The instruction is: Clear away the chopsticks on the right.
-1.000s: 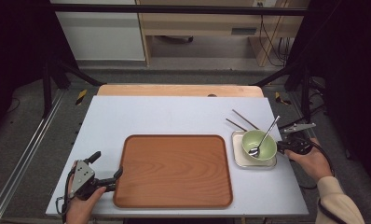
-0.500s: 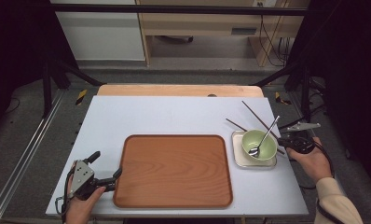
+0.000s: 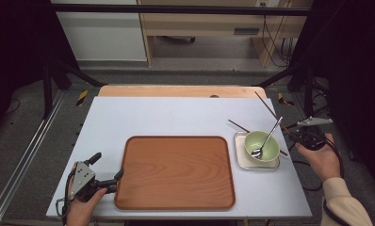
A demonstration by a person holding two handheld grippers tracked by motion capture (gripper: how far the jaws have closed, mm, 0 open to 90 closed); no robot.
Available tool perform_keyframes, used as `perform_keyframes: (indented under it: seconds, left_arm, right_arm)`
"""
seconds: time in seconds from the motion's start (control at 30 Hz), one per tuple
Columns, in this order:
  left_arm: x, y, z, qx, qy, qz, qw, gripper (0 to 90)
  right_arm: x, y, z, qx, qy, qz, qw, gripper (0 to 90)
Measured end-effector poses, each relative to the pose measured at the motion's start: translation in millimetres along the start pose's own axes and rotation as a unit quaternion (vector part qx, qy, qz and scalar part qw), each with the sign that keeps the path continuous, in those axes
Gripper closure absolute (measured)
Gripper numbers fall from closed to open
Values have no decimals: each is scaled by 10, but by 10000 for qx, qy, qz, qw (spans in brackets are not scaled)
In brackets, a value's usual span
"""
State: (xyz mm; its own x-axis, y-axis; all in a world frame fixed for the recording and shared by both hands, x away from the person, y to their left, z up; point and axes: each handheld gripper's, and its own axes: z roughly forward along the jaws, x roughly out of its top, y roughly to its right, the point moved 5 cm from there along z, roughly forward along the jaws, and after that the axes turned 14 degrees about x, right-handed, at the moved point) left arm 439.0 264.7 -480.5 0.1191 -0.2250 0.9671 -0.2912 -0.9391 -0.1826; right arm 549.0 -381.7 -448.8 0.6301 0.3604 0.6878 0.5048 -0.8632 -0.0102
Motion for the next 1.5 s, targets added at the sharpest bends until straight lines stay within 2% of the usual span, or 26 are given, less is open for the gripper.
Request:
perform_keyframes:
  seconds: [0.3, 0.4, 0.43, 0.57, 0.7, 0.8, 0.87, 0.9, 0.93, 1.07, 1.23, 1.27, 1.3, 1.33, 1.37, 1.4, 1.5]
  left_arm:
    - [3, 0, -2, -5, 0, 8, 10000, 30]
    - [2, -1, -3, -3, -2, 8, 10000, 30]
    - [3, -2, -3, -2, 0, 6, 10000, 30]
    - [1, -3, -2, 8, 1, -1, 10000, 30]
    - [5, -1, -5, 2, 4, 3, 10000, 30]
    - [5, -1, -5, 4, 4, -1, 10000, 30]
    - [4, -3, -4, 9, 5, 2, 10000, 30]
    - [5, -4, -4, 9, 6, 0, 10000, 30]
    - [5, -4, -4, 10, 6, 0, 10000, 30]
    - [8, -3, -9, 12, 8, 0, 10000, 30]
    - [8, -4, -8, 10, 9, 10, 10000, 30]
    - [9, -4, -9, 10, 13, 8, 10000, 30]
    - [10, -6, -10, 12, 18, 12, 10000, 30]
    - [11, -6, -11, 12, 18, 11, 10000, 30]
    - [12, -7, -11, 15, 20, 13, 10000, 30]
    - [12, -10, -12, 18, 20, 18, 10000, 30]
    - [14, -13, -16, 24, 28, 13, 10000, 29]
  right_arm:
    - [71, 24, -116, -175, 128, 105, 9997, 844]
    - [94, 23, -144, -170, 191, 133, 9996, 844]
    - [120, 17, -171, -178, 283, 154, 9993, 844]
    - [161, 11, -234, -225, 380, 144, 9989, 844]
    - [266, -29, -370, -261, 605, 168, 9977, 844]
    - [310, -68, -422, -240, 664, 179, 9973, 844]
    - [356, -128, -468, -233, 725, 140, 9970, 844]
    - [401, -209, -502, -175, 771, 99, 9968, 844]
    - [401, -209, -502, -175, 771, 99, 9968, 844]
    - [474, -419, -524, -42, 735, 18, 9973, 844]
    - [585, -758, -504, 208, 702, -186, 9971, 844]
    - [628, -899, -487, 337, 667, -224, 9970, 844]
    - [628, -899, -487, 337, 667, -224, 9970, 844]
    - [646, -967, -468, 397, 641, -266, 9968, 844]
    - [677, -1120, -418, 514, 555, -389, 9964, 844]
    - [677, -1120, -418, 514, 555, -389, 9964, 844]
    - [701, -1327, -345, 687, 482, -456, 9954, 844]
